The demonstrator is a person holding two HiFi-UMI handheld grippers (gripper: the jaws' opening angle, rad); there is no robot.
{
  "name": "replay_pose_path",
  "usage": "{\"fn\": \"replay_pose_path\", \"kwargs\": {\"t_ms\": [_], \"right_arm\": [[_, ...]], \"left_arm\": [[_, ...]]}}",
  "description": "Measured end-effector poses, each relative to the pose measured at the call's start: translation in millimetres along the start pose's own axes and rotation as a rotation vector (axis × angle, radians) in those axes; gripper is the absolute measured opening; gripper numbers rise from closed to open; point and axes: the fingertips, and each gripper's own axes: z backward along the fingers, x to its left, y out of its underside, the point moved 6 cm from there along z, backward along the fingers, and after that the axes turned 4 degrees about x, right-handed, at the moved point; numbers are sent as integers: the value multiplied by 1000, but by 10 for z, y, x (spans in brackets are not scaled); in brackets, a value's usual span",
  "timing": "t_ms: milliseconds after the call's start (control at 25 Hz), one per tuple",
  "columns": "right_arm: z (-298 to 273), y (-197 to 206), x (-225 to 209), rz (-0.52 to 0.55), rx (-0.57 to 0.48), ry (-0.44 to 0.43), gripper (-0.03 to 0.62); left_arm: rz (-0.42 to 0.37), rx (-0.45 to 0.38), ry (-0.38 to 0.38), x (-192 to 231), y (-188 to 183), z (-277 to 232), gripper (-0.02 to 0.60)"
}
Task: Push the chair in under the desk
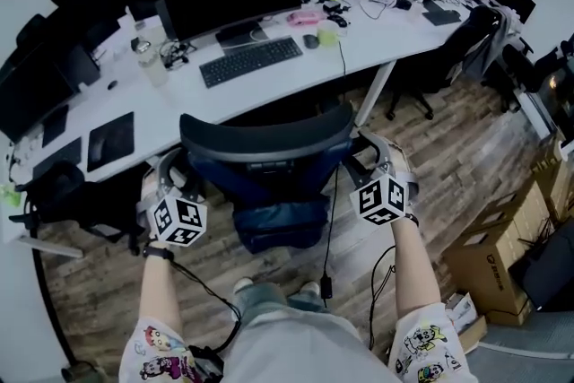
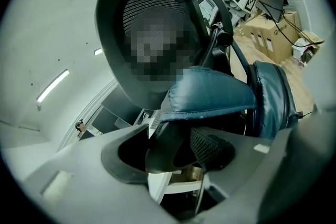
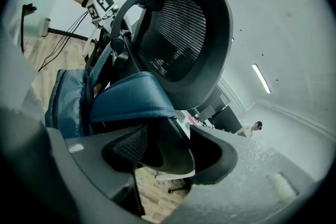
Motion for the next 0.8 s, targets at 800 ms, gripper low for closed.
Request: {"fn": "replay_pose_path", "kwargs": {"t_ms": [800], "right_arm": [[-695, 329, -716, 33, -17, -48, 253]], "left_arm": [[42, 42, -51, -14, -524, -567, 255]]}}
